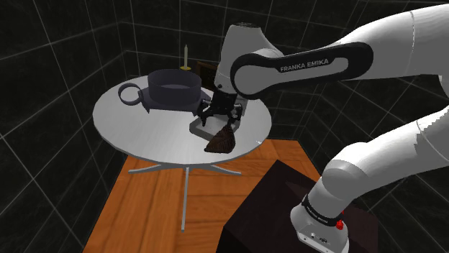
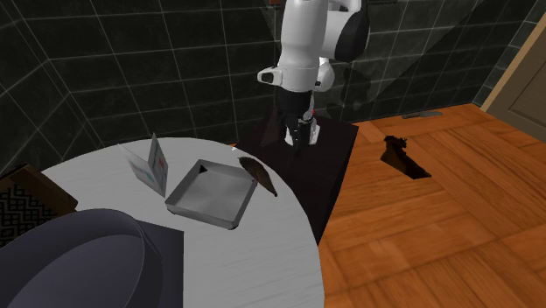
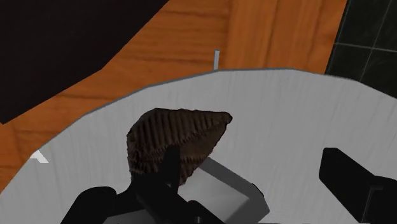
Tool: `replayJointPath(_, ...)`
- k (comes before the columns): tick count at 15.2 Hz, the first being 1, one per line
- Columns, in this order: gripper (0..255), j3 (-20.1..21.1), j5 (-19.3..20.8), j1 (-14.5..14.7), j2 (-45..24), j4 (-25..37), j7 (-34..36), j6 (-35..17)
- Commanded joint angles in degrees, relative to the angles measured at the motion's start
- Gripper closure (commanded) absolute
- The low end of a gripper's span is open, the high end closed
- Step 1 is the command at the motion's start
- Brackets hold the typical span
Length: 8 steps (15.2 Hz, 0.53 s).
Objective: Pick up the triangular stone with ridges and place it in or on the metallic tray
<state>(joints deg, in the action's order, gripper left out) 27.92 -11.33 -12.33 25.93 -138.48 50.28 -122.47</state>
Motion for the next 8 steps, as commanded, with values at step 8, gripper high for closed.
replayJointPath(8, 0, 6.86, 6.44, -5.68, -10.87, 1.91, 14.34, -10.68)
